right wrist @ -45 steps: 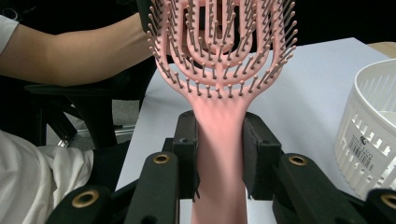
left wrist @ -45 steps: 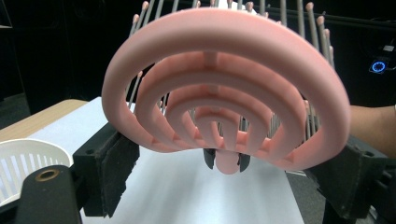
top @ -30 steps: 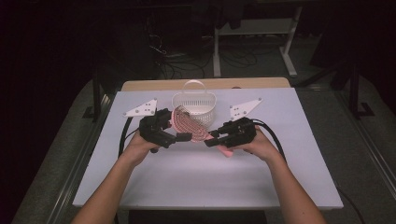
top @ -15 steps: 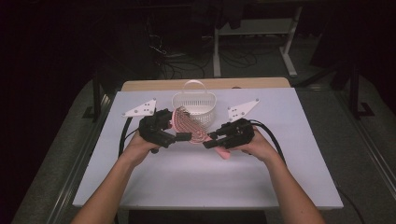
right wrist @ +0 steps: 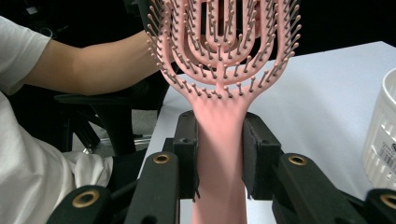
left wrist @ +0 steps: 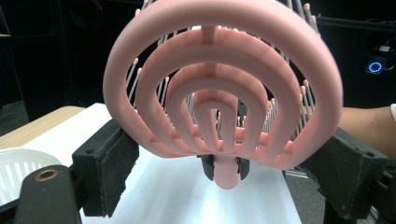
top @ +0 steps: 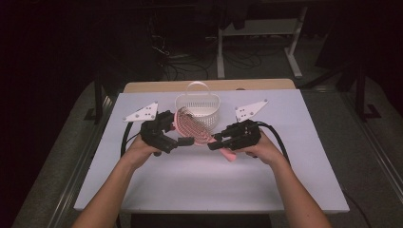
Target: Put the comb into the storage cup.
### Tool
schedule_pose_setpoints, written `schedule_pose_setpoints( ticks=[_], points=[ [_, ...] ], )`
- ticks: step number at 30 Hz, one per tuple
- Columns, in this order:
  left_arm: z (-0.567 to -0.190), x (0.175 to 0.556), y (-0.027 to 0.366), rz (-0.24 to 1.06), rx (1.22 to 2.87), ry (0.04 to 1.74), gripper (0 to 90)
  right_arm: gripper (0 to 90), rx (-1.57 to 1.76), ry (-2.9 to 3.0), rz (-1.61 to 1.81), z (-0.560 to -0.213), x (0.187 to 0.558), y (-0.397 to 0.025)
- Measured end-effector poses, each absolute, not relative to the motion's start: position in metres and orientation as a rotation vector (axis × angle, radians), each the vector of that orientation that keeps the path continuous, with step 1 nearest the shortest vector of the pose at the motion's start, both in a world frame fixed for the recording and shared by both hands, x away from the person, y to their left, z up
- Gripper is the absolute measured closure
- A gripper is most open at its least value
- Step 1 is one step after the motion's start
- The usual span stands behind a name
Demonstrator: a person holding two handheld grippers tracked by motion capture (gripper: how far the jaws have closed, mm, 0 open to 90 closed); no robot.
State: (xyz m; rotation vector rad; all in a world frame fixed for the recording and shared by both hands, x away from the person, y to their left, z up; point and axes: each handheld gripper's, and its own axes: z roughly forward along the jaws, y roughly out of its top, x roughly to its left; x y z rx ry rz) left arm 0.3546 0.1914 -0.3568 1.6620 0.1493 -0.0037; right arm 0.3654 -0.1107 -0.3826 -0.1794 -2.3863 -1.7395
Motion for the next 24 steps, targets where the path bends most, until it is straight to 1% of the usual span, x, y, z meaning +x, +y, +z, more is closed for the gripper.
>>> schedule_pose_setpoints(
  ticks=[6,24],
  points=[
    [-0.358,0.355,0.192,-0.021,1.645,0.140,17.0,68.9,-0.163,-2.386,-1.736,-0.383,0.365,-0.108],
    [-0.355,0.354,0.189,-0.023,1.665,0.181,20.0,68.3,-0.161,-2.482,-1.690,-0.387,0.363,-0.098]
  ],
)
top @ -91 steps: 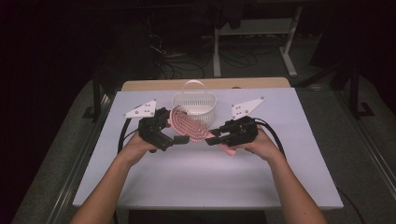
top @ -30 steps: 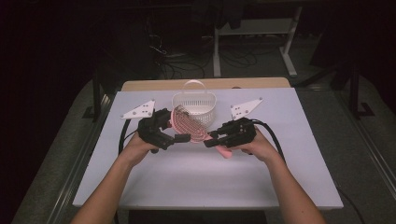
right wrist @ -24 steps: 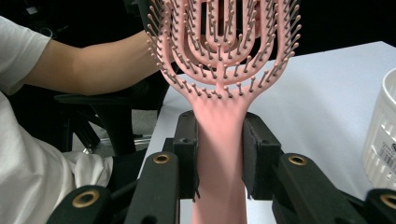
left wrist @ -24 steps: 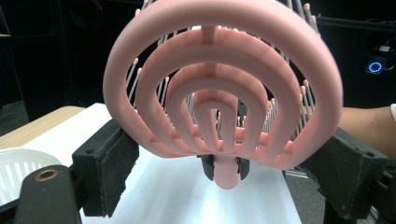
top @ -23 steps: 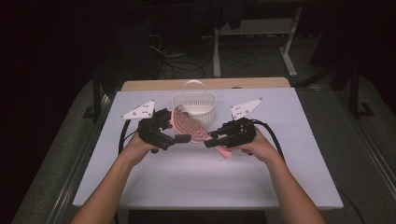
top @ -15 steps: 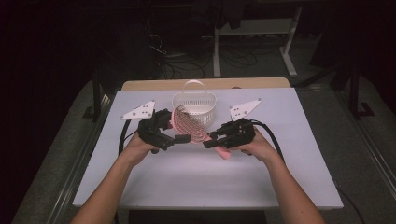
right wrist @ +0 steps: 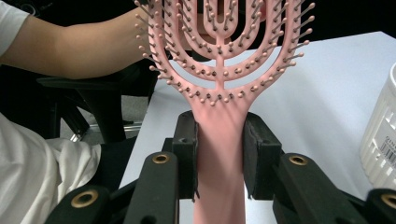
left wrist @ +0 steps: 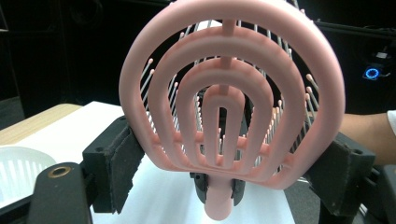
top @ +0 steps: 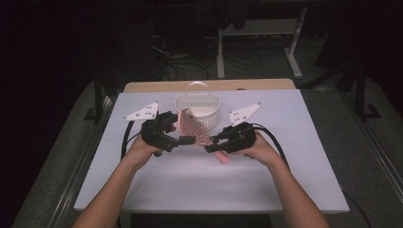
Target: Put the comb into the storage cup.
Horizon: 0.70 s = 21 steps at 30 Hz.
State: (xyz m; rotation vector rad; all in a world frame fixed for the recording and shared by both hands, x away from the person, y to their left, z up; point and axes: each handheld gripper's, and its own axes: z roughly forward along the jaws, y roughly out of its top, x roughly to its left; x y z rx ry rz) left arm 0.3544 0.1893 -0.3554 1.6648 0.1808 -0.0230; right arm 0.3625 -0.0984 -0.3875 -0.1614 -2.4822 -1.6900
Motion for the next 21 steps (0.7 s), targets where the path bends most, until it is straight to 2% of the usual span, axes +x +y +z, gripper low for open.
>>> schedule_pose_setpoints(
  ticks=[21],
  points=[
    [-0.3514,0.3524,0.1863,-0.008,1.679,0.209,20.8,66.9,-0.184,-2.513,-1.693,-0.3911,0.3621,-0.0910]
  ],
)
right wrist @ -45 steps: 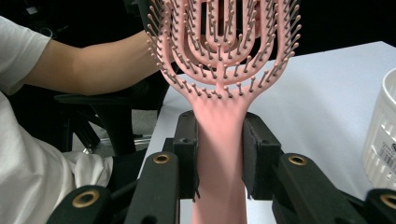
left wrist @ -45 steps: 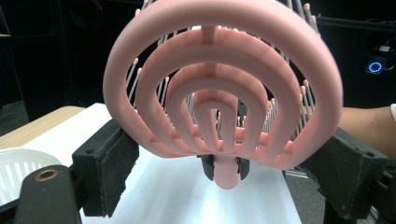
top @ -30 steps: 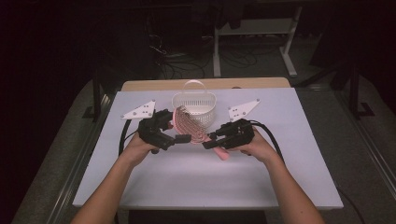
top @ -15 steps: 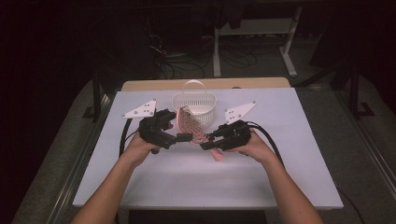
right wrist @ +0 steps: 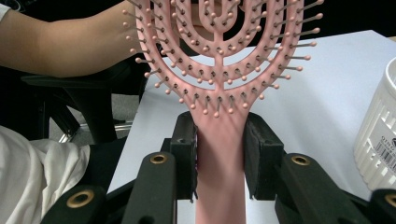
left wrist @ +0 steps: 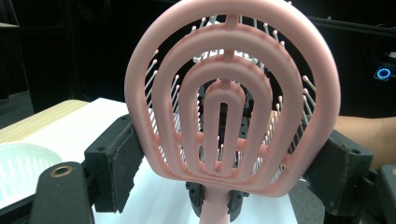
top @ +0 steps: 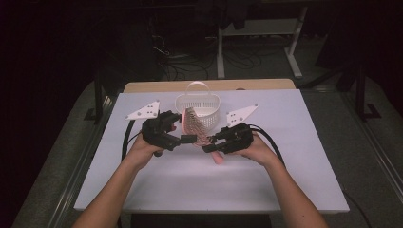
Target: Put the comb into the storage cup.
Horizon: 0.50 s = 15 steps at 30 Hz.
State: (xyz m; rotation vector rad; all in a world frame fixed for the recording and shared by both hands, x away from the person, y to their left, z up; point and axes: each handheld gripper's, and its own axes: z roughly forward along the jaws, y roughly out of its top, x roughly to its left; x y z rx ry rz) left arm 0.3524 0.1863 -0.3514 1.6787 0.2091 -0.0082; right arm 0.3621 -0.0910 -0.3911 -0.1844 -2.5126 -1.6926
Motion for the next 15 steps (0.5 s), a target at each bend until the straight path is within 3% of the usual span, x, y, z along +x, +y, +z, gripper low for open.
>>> schedule_pose_setpoints(
  ticks=[10,15],
  points=[
    [-0.3512,0.3517,0.1855,0.004,1.679,0.213,20.9,66.6,-0.185,-2.533,-1.691,-0.3911,0.3612,-0.0890],
    [-0.3515,0.3510,0.1839,0.013,1.685,0.223,21.0,61.7,-0.199,-2.539,-1.693,-0.3916,0.3609,-0.0871]
  ],
)
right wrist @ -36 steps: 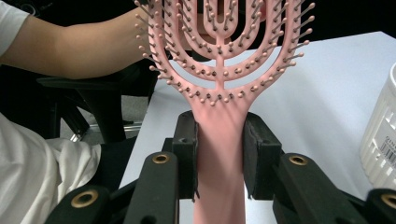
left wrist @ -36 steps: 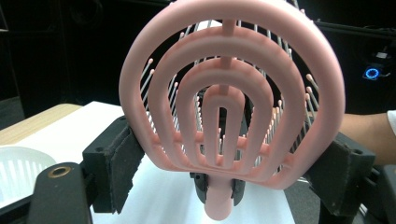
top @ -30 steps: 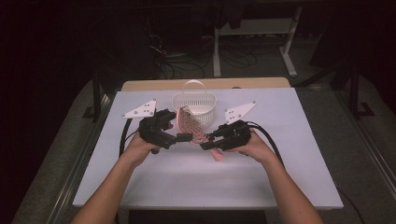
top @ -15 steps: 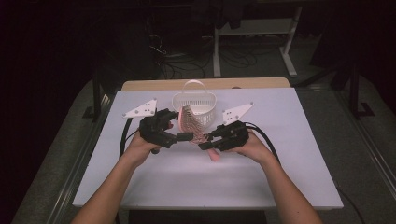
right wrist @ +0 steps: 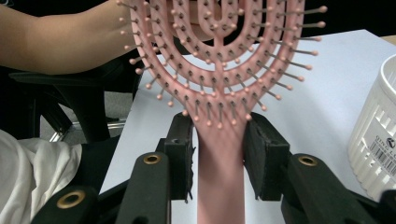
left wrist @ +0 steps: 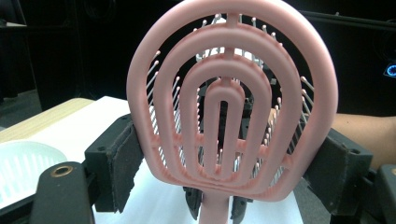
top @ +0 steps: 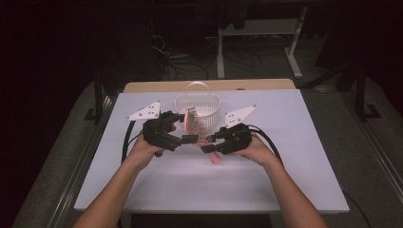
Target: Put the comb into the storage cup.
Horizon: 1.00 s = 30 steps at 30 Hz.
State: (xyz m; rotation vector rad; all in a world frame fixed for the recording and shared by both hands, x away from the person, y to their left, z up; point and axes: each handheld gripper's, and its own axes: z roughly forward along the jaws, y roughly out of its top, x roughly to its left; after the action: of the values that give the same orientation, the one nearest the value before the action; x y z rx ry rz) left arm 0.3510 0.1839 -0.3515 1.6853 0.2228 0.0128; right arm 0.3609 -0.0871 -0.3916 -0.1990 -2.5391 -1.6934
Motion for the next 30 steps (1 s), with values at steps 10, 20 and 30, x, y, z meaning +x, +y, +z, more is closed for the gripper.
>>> schedule_pose_setpoints(
  ticks=[10,20,30],
  points=[
    [-0.350,0.353,0.190,0.028,1.675,0.249,21.0,33.5,-0.268,-2.543,-1.712,-0.392,0.362,-0.085],
    [-0.350,0.356,0.196,0.040,1.674,0.274,21.1,17.5,-0.375,-2.555,-1.721,-0.390,0.364,-0.095],
    [-0.348,0.358,0.205,0.062,1.672,0.290,21.1,9.5,-0.488,-2.602,-1.718,-0.391,0.363,-0.105]
  ],
)
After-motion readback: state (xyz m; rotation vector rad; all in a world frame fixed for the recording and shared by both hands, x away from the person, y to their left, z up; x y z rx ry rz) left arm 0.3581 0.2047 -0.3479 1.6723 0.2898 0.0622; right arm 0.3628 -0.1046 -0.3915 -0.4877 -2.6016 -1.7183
